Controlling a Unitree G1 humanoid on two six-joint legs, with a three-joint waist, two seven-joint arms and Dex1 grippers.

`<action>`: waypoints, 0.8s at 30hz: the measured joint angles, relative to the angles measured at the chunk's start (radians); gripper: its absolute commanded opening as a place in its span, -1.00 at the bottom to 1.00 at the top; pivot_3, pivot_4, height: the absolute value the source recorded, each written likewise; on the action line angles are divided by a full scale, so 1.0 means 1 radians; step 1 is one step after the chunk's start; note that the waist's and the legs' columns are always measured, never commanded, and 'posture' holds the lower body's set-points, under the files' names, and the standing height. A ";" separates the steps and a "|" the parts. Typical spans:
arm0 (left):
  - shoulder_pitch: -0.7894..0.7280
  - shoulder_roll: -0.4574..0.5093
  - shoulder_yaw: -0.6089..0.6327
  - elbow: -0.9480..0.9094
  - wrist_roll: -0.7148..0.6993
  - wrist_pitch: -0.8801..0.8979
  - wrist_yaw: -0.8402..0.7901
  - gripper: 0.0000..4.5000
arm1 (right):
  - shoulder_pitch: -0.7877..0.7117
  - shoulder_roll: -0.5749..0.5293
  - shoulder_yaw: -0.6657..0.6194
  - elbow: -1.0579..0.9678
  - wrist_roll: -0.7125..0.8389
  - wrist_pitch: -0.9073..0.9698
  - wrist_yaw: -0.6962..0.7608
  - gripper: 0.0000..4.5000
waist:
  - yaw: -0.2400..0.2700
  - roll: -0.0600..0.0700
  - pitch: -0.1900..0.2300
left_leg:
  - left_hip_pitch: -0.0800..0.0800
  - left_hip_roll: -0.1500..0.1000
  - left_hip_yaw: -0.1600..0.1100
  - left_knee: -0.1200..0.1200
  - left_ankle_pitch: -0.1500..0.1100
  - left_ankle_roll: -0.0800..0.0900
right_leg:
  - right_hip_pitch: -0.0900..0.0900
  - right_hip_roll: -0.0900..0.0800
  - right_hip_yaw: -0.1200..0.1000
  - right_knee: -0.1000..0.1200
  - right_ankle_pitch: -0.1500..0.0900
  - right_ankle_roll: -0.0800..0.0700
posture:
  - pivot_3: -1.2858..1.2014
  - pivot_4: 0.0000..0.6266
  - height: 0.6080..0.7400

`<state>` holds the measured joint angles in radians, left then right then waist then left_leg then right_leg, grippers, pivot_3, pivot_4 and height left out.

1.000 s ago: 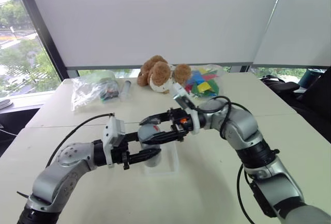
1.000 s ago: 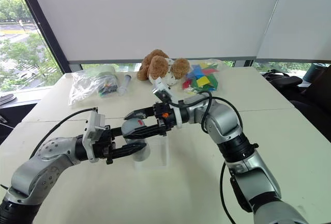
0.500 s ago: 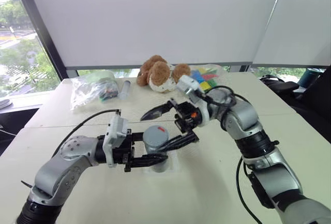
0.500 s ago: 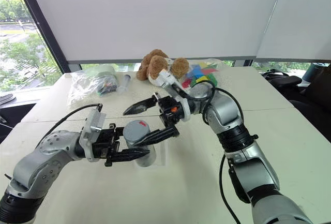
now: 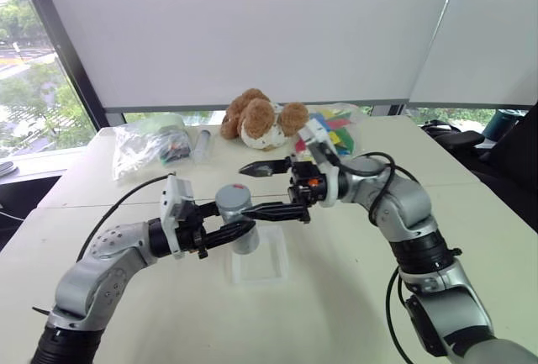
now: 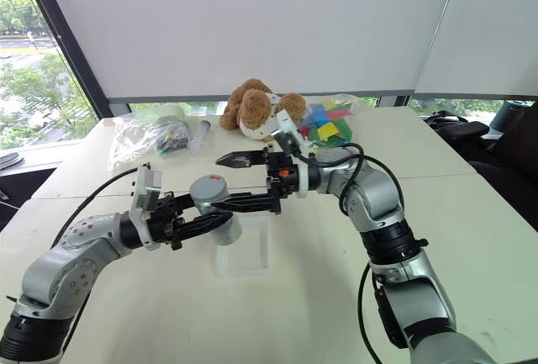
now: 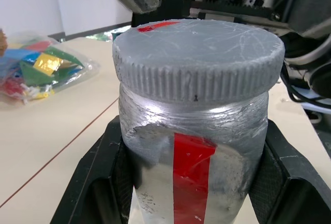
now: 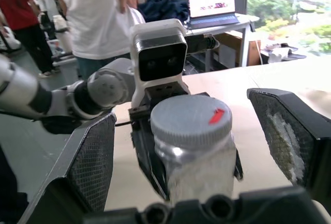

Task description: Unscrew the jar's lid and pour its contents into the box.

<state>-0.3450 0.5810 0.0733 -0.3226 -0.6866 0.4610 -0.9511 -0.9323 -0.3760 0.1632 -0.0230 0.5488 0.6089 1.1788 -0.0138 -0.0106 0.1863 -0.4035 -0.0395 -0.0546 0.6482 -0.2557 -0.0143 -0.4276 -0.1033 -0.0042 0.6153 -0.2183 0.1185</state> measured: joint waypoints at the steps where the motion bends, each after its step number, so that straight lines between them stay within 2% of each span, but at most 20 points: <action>1: -0.004 -0.002 -0.011 0.001 0.008 -0.008 -0.005 -0.03 | -0.002 0.005 0.007 -0.003 -0.004 0.008 -0.013 0.98 | 0.000 0.000 0.000 | 0.000 0.000 0.000 0.000 0.000 0.000 | 0.000 0.000 0.000 0.000 0.000 0.000 | 0.03 -0.52 1.00; 11: -0.009 -0.021 -0.052 0.007 0.048 -0.037 -0.024 -0.03 | -0.053 0.032 0.050 0.010 -0.034 0.055 -0.083 0.98 | 0.000 0.000 0.000 | 0.000 0.000 0.000 0.000 0.000 0.000 | 0.000 0.000 0.000 0.000 0.000 0.000 | 0.03 -0.52 1.00; 24: -0.011 -0.025 -0.052 0.006 0.059 -0.037 -0.015 -0.03 | -0.061 0.012 0.067 0.024 -0.029 0.087 -0.033 0.98 | -0.001 0.000 0.000 | 0.000 0.000 0.000 0.000 0.000 0.000 | 0.000 0.000 0.000 0.000 0.000 0.000 | 0.03 -0.52 1.00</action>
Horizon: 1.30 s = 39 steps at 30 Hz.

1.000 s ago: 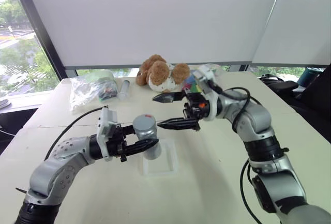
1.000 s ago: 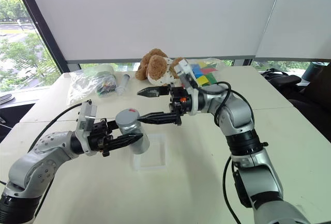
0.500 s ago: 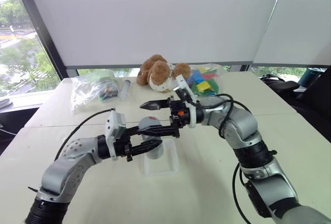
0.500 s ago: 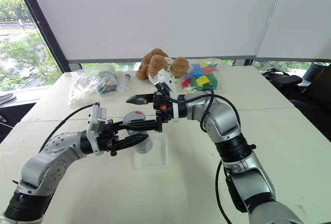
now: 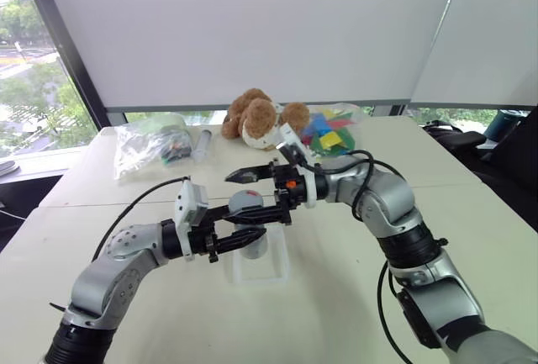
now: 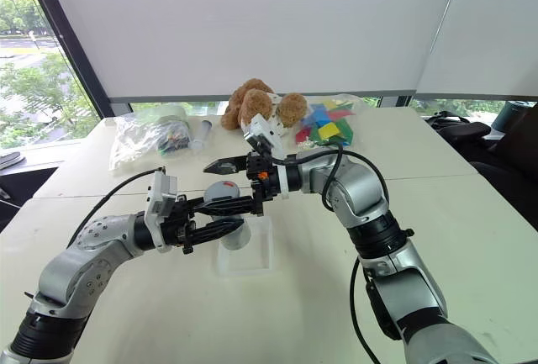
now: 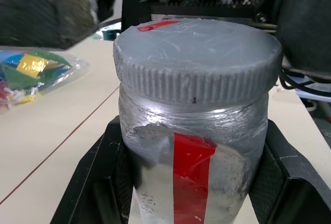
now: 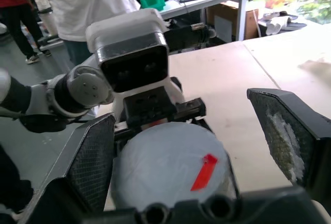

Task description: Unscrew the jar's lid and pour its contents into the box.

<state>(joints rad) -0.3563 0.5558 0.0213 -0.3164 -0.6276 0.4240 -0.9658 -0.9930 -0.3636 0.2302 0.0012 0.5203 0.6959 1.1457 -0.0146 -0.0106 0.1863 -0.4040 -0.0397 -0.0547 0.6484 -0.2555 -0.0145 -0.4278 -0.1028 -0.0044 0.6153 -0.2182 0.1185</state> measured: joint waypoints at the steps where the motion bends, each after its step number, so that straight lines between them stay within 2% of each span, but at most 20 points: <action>1: 0.000 0.000 0.000 0.000 0.000 0.000 0.000 -0.03 | 0.000 0.000 0.000 0.001 -0.002 -0.004 -0.002 0.98 | 0.000 0.000 0.000 | 0.000 0.000 0.000 0.000 0.000 0.000 | 0.000 0.000 0.000 0.000 0.000 0.000 | 0.03 -0.52 1.00; 12: 0.000 0.004 0.000 0.001 0.007 0.003 0.008 -0.03 | 0.015 -0.013 0.000 0.048 -0.026 -0.066 0.012 0.98 | 0.002 0.000 0.000 | 0.000 0.000 0.000 0.000 0.000 0.000 | 0.000 0.000 0.000 0.000 0.000 0.000 | 0.03 -0.52 1.00; 28: 0.005 0.016 0.002 -0.004 0.005 0.003 -0.012 -0.03 | 0.115 -0.167 -0.089 0.064 0.021 -0.040 0.092 0.98 | 0.001 0.000 0.000 | -0.001 0.000 0.000 0.001 0.000 0.000 | 0.000 0.000 0.000 0.000 0.000 0.000 | 0.03 -0.52 1.00; 33: 0.006 0.016 0.002 -0.004 0.005 0.003 -0.016 -0.03 | 0.130 -0.165 -0.109 0.033 0.080 0.010 0.117 0.98 | 0.001 0.000 0.000 | -0.001 0.000 0.000 0.001 0.000 0.000 | 0.000 0.000 0.000 0.000 0.000 0.000 | 0.03 -0.52 1.00; 39: 0.007 0.016 0.002 -0.004 0.005 0.002 -0.018 -0.03 | 0.086 -0.076 -0.111 -0.081 0.128 0.066 0.034 0.98 | 0.001 0.000 0.000 | 0.000 0.001 0.000 0.001 0.000 0.000 | 0.000 0.000 0.000 0.000 0.000 0.000 | 0.03 -0.52 1.00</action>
<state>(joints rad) -0.3497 0.5720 0.0231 -0.3202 -0.6222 0.4257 -0.9842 -0.9070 -0.4398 0.1195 -0.0796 0.6484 0.7620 1.1800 -0.0138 -0.0106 0.1863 -0.4044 -0.0391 -0.0549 0.6491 -0.2555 -0.0144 -0.4278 -0.1027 -0.0043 0.6158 -0.2182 0.1185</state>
